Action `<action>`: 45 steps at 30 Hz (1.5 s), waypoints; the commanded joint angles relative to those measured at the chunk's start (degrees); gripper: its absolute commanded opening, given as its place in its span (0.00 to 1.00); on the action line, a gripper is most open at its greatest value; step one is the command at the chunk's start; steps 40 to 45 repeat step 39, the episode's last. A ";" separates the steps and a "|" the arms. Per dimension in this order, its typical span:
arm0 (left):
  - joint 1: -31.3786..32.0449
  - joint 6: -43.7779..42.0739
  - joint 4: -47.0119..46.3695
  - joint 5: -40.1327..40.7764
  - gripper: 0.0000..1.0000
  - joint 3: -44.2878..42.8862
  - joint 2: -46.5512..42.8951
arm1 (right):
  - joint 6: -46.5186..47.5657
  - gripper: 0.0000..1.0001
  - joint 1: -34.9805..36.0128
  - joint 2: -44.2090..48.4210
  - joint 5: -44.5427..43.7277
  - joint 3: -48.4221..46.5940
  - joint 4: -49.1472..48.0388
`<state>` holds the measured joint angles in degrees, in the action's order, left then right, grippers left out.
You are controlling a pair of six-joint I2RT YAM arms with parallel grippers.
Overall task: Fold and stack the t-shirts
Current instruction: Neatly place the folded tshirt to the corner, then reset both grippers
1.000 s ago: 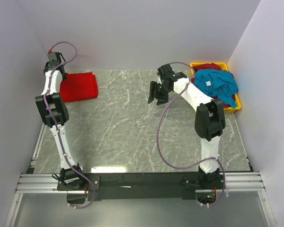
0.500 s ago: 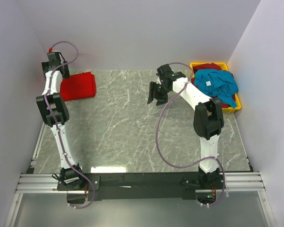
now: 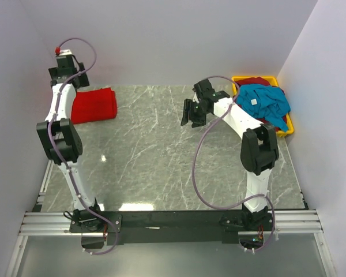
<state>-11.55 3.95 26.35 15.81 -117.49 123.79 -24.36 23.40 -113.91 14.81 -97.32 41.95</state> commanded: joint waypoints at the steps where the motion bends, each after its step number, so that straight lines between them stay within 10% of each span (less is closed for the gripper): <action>1: 5.30 6.68 0.01 -4.47 1.00 6.73 -8.46 | -0.25 0.64 0.42 6.50 -3.02 2.30 -5.38; 17: 31.67 24.52 -6.83 -14.49 0.99 50.24 -45.02 | -2.88 0.64 0.68 28.12 -13.57 27.34 -21.56; 45: 32.56 23.48 -8.60 -15.99 1.00 56.85 -56.99 | -9.56 0.64 2.62 45.52 -22.80 43.62 -24.99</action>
